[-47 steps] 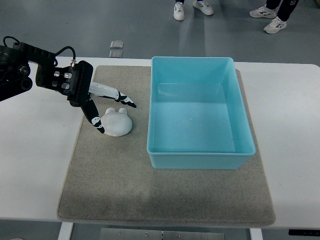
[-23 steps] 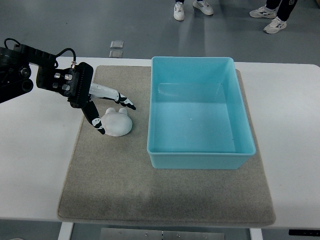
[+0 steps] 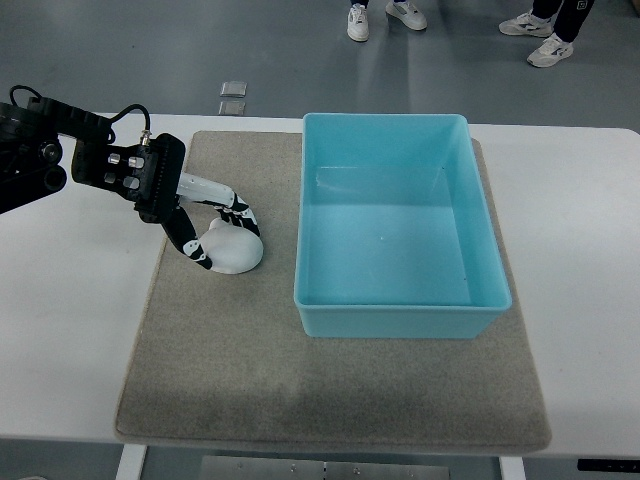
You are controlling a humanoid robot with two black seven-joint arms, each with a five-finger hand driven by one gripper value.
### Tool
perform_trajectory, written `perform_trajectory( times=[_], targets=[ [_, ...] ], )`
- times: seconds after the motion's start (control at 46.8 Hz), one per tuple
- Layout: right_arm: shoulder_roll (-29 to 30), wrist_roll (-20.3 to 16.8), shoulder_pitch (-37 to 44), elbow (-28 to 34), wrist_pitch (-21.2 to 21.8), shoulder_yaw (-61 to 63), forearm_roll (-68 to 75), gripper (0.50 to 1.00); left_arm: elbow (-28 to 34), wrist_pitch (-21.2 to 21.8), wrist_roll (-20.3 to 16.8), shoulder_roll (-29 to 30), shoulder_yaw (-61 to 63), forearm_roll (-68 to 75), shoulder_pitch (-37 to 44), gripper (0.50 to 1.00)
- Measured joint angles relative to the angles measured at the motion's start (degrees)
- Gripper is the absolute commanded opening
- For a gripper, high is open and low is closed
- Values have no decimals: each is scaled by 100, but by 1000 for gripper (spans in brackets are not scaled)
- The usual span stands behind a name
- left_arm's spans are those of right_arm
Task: Place white toy into blue box with left hand
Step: 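Close the left hand fingers around the white rabbit toy, then lift the toy with the left hand and carry it over the blue box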
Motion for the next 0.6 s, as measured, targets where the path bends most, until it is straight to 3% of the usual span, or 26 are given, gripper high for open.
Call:
perform_trajectory(
  times=[0.043, 0.15, 0.214, 0.598],
  targets=[
    [0, 0, 0, 1, 0, 0, 0, 936, 37, 24, 0, 0, 0, 13, 0, 628],
    [0, 0, 0, -2, 0, -1, 0, 936, 80, 33, 0, 0, -5, 41, -13, 570],
    [0, 0, 0, -2, 0, -2, 0, 936, 79, 33, -1, 0, -13, 43, -17, 500],
    [0, 0, 0, -2, 0, -2, 0, 936, 99, 214, -9, 8, -89, 33, -125, 500]
  ],
)
